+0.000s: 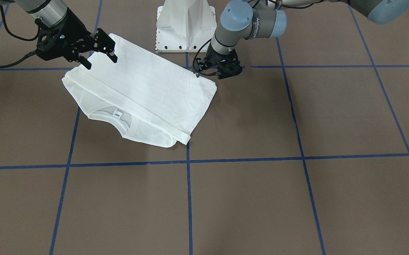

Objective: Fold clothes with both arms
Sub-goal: 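Move the left gripper to the shirt corner nearest it while right releases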

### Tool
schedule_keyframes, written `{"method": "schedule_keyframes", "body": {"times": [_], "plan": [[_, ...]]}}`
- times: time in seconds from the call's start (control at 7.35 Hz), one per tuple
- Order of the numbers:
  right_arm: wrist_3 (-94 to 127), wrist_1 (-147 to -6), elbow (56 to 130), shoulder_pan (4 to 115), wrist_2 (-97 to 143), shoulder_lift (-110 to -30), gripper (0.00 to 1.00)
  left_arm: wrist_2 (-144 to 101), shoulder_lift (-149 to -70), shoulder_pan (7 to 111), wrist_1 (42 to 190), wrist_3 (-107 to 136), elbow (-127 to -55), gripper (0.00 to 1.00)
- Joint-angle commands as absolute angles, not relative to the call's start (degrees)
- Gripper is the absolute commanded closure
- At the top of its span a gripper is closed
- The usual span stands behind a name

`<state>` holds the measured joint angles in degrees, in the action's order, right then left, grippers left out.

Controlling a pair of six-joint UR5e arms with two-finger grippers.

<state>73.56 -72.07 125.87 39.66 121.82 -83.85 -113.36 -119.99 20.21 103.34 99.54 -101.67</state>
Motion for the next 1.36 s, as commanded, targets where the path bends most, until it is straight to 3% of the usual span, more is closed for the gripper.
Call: {"method": "schedule_keyframes", "body": {"times": [0.0,0.68,1.22], "plan": [[73.6,-72.1,125.9,39.7,121.8,-83.6,0.0,-111.5,-120.1,20.0,104.8,100.1,-100.0,0.05],[73.6,-72.1,125.6,39.8,121.7,-83.5,0.0,-111.2,-120.1,22.2,105.8,99.9,-99.7,0.32],[73.4,-72.1,125.3,40.3,121.6,-83.6,0.0,-111.2,-120.1,22.7,108.1,100.1,-96.7,0.35]]}}
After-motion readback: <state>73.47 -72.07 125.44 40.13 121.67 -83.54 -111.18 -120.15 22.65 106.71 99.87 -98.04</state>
